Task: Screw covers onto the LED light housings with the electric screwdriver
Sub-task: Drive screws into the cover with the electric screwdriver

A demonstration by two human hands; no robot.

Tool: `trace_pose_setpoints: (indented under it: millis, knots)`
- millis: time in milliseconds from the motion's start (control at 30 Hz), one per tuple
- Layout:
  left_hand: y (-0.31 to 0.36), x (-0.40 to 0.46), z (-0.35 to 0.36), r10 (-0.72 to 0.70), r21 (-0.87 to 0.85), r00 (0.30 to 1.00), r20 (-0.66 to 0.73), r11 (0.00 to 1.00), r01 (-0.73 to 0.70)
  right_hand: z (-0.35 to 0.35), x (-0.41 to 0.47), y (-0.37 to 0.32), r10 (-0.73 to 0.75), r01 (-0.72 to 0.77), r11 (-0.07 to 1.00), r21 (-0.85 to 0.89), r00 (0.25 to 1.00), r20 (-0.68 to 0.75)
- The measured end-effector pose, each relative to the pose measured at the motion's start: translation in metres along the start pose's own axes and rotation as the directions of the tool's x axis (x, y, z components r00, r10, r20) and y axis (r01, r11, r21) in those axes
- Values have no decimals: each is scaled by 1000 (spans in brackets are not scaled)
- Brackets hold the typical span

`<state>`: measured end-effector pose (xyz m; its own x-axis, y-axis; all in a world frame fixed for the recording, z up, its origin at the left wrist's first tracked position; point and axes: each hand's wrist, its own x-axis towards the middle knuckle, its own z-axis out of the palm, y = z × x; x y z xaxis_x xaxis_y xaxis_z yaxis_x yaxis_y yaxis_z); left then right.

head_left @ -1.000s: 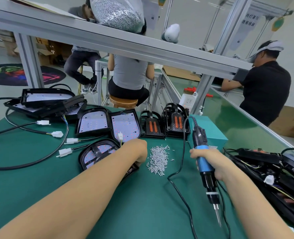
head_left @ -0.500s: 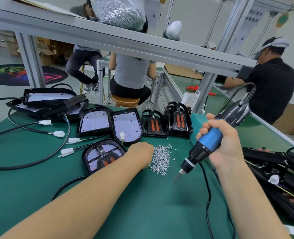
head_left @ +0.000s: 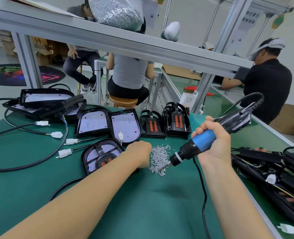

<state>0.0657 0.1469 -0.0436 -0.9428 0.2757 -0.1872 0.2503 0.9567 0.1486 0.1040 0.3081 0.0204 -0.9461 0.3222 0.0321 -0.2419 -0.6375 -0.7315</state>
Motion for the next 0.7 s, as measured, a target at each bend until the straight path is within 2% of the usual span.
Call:
trace_pose_setpoints:
  millis: [33,67,133,233,300,467,700]
  knots:
    - [-4,-1,-2,7,-167,1000,-9,986,-9,0,-1,-1,-16,16,999,30,1000,6]
    - [-8,-3,-4,7,-373,1000,-13,928,-11,1,-2,-1,-33,32,998,59,999,13]
    - [-22,-11,-9,-2,-726,999,-49,687,-34,2,-4,-3,-63,59,992,114,997,34]
    - [-48,-31,-10,-48,-943,991,-128,316,-106,6,-9,-5,-89,75,983,166,993,77]
    - [-60,-46,-8,-84,-983,987,-140,131,-129,11,-12,-4,-95,73,978,197,990,100]
    - [-73,-77,2,-124,-978,984,-127,-152,-145,37,-22,10,-99,60,966,252,984,147]
    - [-76,-101,7,-163,-910,979,-119,-376,-173,64,-34,32,-135,73,945,320,975,177]
